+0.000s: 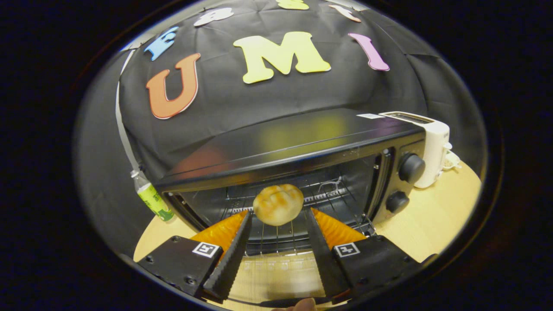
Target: Open the toaster oven, put the food inside, and close the toaster oven door.
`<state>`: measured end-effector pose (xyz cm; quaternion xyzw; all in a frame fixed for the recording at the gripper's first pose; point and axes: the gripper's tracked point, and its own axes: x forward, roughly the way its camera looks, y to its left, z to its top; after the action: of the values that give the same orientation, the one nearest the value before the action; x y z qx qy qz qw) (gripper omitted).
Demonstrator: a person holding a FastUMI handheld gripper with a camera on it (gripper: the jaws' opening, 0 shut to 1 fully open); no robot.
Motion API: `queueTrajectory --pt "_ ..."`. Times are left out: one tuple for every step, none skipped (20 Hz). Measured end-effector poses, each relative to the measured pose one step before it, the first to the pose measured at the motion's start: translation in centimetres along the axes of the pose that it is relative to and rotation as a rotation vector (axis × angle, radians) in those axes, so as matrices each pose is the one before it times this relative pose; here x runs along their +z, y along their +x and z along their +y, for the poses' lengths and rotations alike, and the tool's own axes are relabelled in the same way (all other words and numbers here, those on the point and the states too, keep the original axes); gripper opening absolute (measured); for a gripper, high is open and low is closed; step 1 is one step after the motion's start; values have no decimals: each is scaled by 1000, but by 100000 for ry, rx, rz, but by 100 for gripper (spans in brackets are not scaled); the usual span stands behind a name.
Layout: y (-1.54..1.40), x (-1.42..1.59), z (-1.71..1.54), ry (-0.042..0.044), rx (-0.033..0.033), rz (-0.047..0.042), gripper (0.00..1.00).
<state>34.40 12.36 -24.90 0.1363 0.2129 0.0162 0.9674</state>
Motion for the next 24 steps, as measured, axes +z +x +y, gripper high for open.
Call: queueTrajectory --pt "-1253 -228 182 -1628 1832 698 82" --pt "-1100 -502 267 -1396 1440 1555 82" --pt "-1496 -497 223 -1544 2251 1893 82" --pt "-1413 -369 274 -1253 1822 1623 82" --pt "-1984 -218 518 -1392 2607 762 82" --pt "-1783 -91 194 -2128 1190 202 82" --pt "-1801 -25 236 -1966 1116 -451 82" --pt "-1426 -40 169 -2186 778 -118 82" --pt "-1721 -130 26 -2681 156 -508 82" --pt "-1414 82 47 -1593 303 -1450 82" --pt "-1100 -88 28 -2155 97 -1027 82" --pt "-963 -425 76 -805 567 -723 82" --pt "-753 -652 -95 -1059 87 -265 83" --pt "-487 -750 -303 -1177 -672 65 83" --pt "-294 -766 -459 -1120 -968 -458 83" --pt "-146 -869 -458 -1167 -1265 -442 83" --pt "46 -1102 -473 -507 -1204 127 83" --pt "243 -1162 -186 363 -258 957 83" --pt "538 -1396 -279 857 -411 2138 83" --pt "524 -1238 -91 1240 484 2606 83" --pt "642 -1079 -124 646 -30 2415 83" --pt "659 -778 -285 378 -672 2036 83" --pt "648 -695 -80 295 -153 2018 83" --pt "744 -617 72 560 336 2243 83"
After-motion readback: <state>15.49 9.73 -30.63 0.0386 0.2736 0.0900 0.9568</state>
